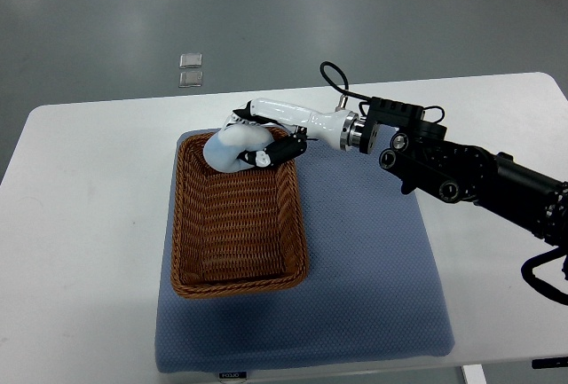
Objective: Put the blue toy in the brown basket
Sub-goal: 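Lift the toy with the right hand and carry it over the basket, then open the right hand to release the toy into the basket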
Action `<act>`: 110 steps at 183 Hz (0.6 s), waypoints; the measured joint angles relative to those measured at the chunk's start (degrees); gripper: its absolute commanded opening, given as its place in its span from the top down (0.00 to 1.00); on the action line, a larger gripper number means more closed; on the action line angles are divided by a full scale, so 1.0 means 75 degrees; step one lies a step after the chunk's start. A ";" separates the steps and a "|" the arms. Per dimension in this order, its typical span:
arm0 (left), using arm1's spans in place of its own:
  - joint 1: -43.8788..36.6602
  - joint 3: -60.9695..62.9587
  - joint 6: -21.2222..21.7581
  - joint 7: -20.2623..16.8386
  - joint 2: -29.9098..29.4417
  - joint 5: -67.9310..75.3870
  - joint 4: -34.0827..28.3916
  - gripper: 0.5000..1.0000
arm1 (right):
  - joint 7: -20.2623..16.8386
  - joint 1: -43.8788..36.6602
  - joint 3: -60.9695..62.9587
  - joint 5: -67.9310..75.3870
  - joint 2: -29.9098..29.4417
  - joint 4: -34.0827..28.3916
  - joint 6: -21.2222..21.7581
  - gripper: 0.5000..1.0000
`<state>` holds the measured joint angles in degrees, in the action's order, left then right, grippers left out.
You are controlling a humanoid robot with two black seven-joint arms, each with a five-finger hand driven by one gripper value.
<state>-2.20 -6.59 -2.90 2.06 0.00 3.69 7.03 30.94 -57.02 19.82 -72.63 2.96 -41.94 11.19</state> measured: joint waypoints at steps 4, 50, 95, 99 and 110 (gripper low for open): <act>0.0000 0.0000 0.0000 0.0000 0.0000 0.0000 0.0000 0.00 | -0.0006 0.0000 -0.0069 -0.0072 -0.0060 0.0016 -0.0026 1.00; 0.0000 0.0000 0.0000 -0.0002 0.0000 0.0000 0.0000 0.00 | -0.0026 0.0000 -0.1264 -0.0562 -0.0389 0.0289 -0.0970 1.00; 0.0000 0.0000 0.0000 -0.0003 0.0000 0.0000 0.0000 0.00 | -0.0035 0.0006 -0.1897 -0.0674 -0.0395 0.0617 -0.1456 1.00; 0.0000 0.0000 0.0000 -0.0003 0.0000 0.0000 0.0000 0.00 | -0.0035 0.0015 -0.1913 -0.0675 -0.0395 0.0620 -0.1461 1.00; 0.0000 0.0000 0.0000 -0.0003 0.0000 0.0000 0.0000 0.00 | -0.0035 0.0026 -0.1926 -0.0675 -0.0395 0.0622 -0.1467 1.00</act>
<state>-2.20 -6.59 -2.90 2.04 0.00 3.69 7.03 30.68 -56.83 5.38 -77.69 -0.01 -37.27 0.19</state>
